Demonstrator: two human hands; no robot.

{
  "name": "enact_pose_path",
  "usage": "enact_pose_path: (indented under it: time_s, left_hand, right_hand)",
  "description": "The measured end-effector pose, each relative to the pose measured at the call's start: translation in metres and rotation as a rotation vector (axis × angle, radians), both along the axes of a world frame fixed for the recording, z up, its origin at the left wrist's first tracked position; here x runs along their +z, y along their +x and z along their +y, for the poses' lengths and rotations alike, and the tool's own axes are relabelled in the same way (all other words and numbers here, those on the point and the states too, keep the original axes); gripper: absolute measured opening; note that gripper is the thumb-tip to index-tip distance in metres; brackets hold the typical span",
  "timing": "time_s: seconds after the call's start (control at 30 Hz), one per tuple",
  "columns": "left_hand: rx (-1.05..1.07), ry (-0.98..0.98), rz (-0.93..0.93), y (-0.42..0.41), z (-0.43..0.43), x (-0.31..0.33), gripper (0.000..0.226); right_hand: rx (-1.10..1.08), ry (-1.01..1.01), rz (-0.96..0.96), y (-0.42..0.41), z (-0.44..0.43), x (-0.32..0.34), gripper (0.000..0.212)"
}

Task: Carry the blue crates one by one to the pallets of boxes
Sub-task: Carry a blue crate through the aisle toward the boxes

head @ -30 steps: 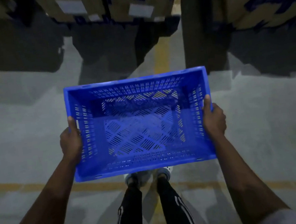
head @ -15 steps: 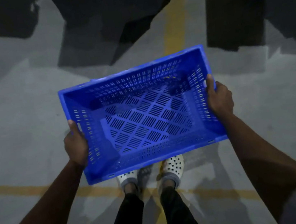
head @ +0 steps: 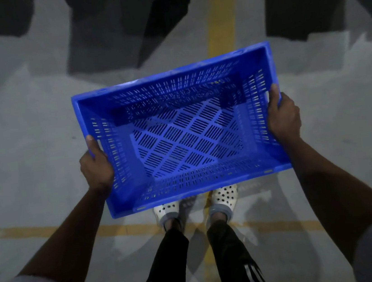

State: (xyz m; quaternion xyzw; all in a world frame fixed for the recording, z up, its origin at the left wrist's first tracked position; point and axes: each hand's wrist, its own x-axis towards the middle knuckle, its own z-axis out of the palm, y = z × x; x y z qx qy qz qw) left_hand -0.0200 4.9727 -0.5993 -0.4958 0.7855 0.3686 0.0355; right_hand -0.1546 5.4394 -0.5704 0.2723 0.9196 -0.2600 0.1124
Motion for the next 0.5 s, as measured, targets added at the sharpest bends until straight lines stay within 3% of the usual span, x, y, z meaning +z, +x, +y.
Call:
enact_pose_path:
  time_s: [0.3, 0.5]
  left_hand:
    - [-0.066, -0.006, 0.017, -0.011, 0.0, 0.008, 0.086]
    - [-0.109, -0.019, 0.074, -0.007, -0.007, -0.003, 0.096]
  right_hand:
    - [-0.041, -0.042, -0.014, 0.008, -0.002, 0.005, 0.081]
    - [-0.056, -0.003, 0.0, 0.012, -0.003, -0.001, 0.081]
